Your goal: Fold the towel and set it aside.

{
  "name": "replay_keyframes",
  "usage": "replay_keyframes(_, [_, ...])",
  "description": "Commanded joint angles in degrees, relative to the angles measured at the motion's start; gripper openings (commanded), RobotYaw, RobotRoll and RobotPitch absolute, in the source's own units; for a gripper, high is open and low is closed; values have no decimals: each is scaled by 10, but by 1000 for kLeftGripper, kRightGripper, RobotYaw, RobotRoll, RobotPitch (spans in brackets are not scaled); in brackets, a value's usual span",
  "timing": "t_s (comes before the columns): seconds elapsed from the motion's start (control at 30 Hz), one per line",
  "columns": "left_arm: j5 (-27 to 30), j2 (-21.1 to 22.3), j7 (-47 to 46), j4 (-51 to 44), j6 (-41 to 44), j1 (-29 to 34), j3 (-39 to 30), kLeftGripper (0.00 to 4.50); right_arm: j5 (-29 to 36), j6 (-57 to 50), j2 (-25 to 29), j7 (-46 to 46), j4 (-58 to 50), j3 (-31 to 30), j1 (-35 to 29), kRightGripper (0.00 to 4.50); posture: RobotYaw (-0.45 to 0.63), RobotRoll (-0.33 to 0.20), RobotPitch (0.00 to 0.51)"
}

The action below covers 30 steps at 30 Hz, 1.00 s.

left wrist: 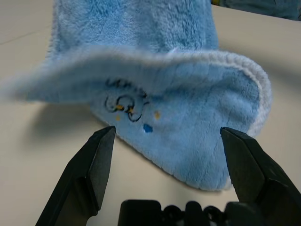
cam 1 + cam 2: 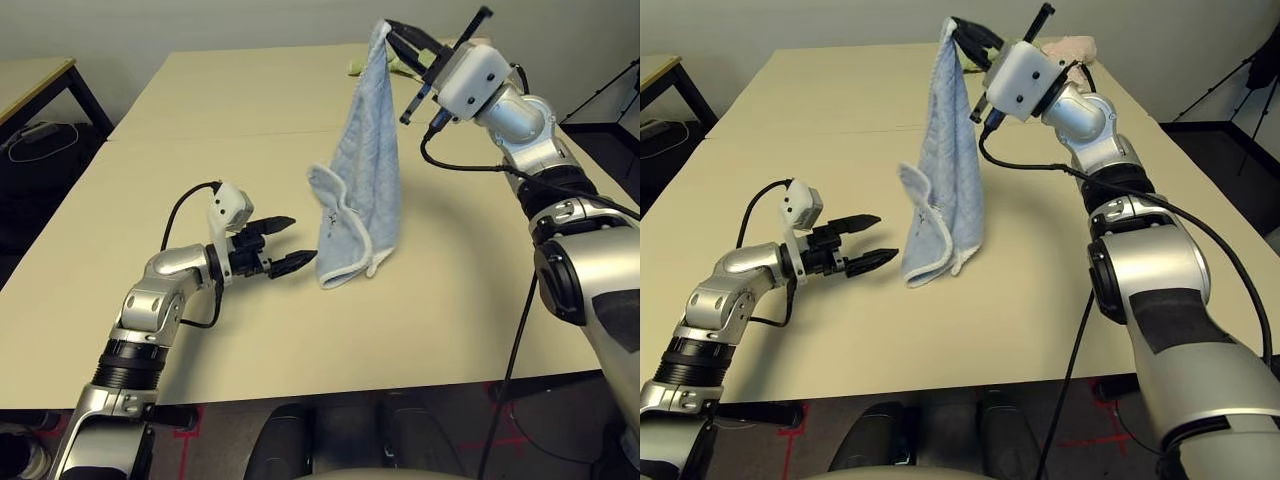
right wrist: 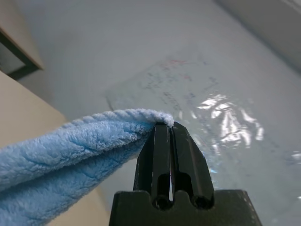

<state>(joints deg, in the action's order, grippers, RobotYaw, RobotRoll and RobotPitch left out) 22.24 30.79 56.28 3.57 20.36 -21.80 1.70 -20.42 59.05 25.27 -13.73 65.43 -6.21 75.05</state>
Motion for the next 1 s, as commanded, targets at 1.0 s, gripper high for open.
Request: replay_keyframes(1.0, [-15,-13,6,23,15,-14,22,4500,-183,-1,49,296,55,-118,127,41,42,0,11])
